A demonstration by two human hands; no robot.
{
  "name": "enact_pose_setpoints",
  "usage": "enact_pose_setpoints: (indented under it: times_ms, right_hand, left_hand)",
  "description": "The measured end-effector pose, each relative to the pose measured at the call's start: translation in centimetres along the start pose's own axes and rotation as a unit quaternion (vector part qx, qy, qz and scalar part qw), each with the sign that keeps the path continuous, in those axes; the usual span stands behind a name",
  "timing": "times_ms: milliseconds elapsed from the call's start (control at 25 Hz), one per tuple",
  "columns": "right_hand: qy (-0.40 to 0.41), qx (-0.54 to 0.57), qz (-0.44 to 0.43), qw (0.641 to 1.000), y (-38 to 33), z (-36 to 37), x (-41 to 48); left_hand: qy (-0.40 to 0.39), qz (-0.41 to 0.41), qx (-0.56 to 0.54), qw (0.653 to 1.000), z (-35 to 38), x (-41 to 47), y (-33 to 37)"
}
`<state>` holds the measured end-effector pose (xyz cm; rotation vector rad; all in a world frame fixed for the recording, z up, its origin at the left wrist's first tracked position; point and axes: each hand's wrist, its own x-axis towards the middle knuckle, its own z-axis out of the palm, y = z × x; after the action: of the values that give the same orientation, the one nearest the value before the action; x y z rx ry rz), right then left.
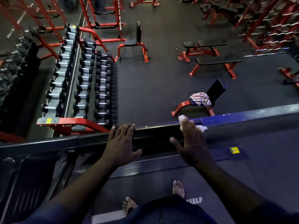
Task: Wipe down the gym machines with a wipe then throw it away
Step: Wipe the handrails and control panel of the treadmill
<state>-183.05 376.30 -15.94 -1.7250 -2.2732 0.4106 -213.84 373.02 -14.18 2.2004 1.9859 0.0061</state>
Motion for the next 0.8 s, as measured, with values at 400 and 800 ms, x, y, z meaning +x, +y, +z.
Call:
enact_pose_setpoints:
  times_ms: [400,800]
  right_hand:
    - [-0.058,0.01,-0.167,0.984,7.7,-3.4,0.9]
    - [-0.253,0.307,-0.002,0.917,10.9,-6.3,7.7]
  left_hand:
    - [0.105,-0.094,-0.011,0.99,1.6,3.7,11.3]
    - [0.075,-0.14,-0.028,0.987,0.9,8.6,10.9]
